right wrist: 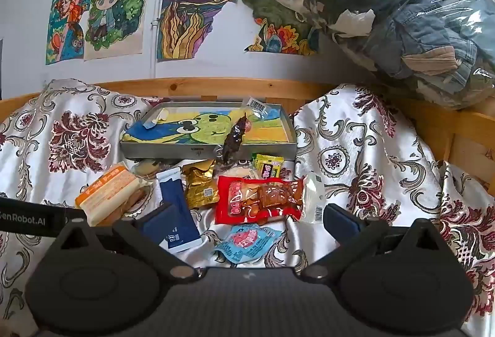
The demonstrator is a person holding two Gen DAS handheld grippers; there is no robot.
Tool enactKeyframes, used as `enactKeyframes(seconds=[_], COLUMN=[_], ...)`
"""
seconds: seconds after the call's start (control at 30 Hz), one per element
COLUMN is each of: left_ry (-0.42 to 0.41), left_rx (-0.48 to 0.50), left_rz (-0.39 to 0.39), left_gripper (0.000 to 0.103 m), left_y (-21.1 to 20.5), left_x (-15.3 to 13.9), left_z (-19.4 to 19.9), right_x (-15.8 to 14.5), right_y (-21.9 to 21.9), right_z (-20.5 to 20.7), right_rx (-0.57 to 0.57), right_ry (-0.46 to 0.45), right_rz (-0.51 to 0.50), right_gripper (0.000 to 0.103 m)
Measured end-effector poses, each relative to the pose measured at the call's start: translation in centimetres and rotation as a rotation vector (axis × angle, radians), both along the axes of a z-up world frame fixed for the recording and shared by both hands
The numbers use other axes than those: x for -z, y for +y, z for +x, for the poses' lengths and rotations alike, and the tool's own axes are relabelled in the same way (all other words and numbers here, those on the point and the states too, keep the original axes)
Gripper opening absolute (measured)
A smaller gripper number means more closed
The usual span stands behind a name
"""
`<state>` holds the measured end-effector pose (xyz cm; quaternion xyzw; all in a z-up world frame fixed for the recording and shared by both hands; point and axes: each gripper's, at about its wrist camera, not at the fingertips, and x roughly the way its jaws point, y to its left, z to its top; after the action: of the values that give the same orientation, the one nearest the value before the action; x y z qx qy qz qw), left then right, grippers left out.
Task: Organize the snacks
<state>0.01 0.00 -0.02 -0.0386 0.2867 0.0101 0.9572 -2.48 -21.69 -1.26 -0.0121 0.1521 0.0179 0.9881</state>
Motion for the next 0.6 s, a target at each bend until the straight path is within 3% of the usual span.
enactKeyframes(seconds=[0.6], left_ry=[0.005], left_rx=[0.003], left_rz=[0.001], left_gripper=[0.102], left_y=[-0.10], left_x=[0.09], left_z=[0.12], right_x=[0.06], right_y=[0.08], right_z=[0.11], right_rx=[-0.001], right_ry=[0.010], right_rz=[-0.001], right_gripper=[0.103])
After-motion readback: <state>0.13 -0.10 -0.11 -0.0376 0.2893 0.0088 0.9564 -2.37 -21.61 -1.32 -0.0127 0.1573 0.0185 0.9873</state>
